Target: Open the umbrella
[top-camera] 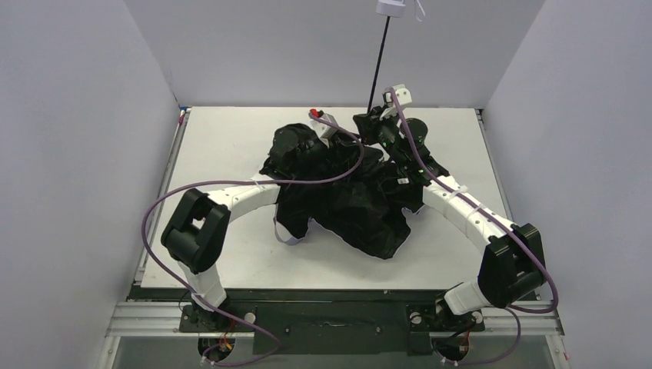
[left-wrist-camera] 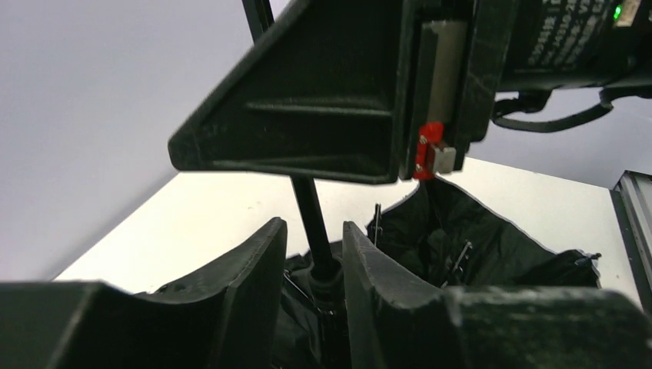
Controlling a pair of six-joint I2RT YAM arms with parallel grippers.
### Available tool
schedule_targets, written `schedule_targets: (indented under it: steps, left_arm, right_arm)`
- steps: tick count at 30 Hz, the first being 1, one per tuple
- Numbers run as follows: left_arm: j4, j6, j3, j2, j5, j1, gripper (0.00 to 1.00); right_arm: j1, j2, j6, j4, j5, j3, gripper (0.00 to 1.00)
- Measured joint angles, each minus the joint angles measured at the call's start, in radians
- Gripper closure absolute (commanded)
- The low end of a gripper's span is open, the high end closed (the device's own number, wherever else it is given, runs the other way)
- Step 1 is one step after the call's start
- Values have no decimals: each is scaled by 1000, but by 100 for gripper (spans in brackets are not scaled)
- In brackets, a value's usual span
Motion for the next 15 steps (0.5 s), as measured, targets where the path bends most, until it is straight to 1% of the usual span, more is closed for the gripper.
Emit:
schedule_targets:
  steps: [3, 5, 12, 15]
  left_arm:
    - [14, -5, 20, 23, -1, -1, 80]
    - [21, -9, 26, 40, 2, -1, 83]
    - [13, -6, 25, 70, 5, -11, 84]
    - [10, -1, 13, 70, 3, -11, 87]
  right_arm:
    - [3, 0, 8, -1, 3, -5, 100]
    - [6, 0, 10, -5, 6, -6, 100]
    - [7, 0, 15, -32, 22, -6, 100]
    - [8, 0, 19, -47, 22, -6, 100]
